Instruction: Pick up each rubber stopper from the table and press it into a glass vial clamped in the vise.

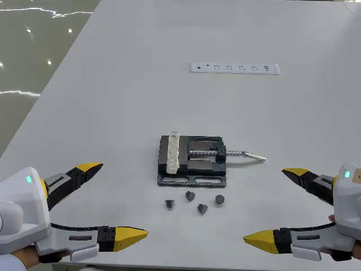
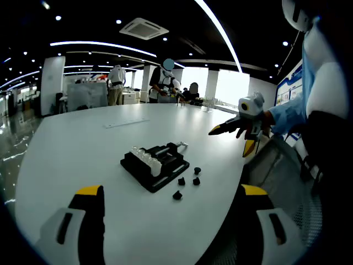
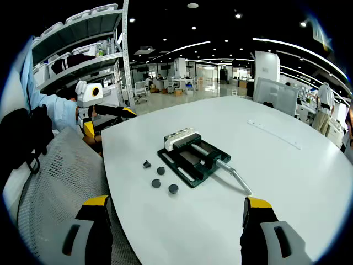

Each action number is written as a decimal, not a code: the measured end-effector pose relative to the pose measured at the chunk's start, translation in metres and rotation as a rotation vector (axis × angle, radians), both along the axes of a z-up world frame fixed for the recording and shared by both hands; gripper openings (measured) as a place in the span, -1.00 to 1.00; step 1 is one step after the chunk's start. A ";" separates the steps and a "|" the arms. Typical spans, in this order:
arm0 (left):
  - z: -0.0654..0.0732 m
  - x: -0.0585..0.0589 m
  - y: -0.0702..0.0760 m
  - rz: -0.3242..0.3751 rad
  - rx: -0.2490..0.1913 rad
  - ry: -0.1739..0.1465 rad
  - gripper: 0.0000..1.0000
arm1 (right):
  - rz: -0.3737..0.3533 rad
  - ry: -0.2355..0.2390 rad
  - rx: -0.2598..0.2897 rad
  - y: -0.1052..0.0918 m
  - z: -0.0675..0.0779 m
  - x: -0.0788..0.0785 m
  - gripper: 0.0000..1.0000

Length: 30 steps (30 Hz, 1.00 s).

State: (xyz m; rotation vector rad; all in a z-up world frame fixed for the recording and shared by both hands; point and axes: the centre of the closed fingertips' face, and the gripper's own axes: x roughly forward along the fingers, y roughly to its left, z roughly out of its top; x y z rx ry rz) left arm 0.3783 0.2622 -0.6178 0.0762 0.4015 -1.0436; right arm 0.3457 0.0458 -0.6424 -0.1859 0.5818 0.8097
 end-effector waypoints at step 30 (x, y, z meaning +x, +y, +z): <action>-0.001 0.000 0.003 0.008 0.003 0.009 0.99 | 0.018 0.000 -0.001 0.005 0.002 0.002 0.98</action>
